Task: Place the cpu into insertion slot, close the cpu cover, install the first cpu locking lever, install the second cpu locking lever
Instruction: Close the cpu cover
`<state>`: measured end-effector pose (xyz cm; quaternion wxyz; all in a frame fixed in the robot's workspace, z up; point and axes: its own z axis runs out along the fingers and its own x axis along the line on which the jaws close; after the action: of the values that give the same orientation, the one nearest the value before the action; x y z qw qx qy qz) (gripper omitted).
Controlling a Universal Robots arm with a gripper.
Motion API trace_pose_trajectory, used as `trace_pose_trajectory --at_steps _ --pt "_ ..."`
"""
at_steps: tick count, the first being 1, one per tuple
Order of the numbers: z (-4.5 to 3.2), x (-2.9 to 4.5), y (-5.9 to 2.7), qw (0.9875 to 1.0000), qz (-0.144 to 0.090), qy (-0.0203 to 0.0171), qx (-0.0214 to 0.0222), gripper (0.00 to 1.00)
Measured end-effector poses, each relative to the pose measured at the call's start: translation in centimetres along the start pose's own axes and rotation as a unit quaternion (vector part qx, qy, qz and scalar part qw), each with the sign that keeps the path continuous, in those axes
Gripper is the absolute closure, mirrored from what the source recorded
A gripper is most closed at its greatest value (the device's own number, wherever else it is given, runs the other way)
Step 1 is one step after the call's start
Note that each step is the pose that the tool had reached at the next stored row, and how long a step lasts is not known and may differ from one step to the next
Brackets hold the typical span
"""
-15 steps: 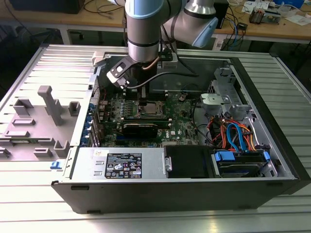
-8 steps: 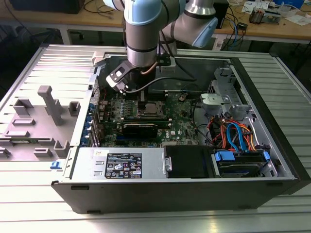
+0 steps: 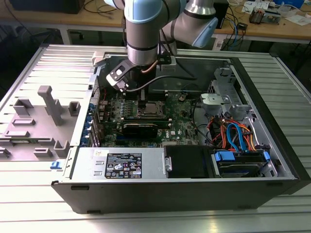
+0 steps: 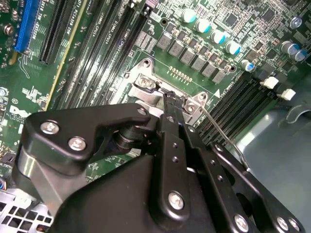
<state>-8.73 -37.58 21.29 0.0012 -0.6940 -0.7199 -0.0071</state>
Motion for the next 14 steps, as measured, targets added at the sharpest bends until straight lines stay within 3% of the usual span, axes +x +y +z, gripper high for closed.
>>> trace_pose_trajectory --at_steps 7,14 --pt "0.03 -0.08 2.04 1.0000 0.000 0.0000 0.0001 0.89" --pt "0.03 -0.08 2.23 1.0000 0.000 0.0000 0.0001 0.89"
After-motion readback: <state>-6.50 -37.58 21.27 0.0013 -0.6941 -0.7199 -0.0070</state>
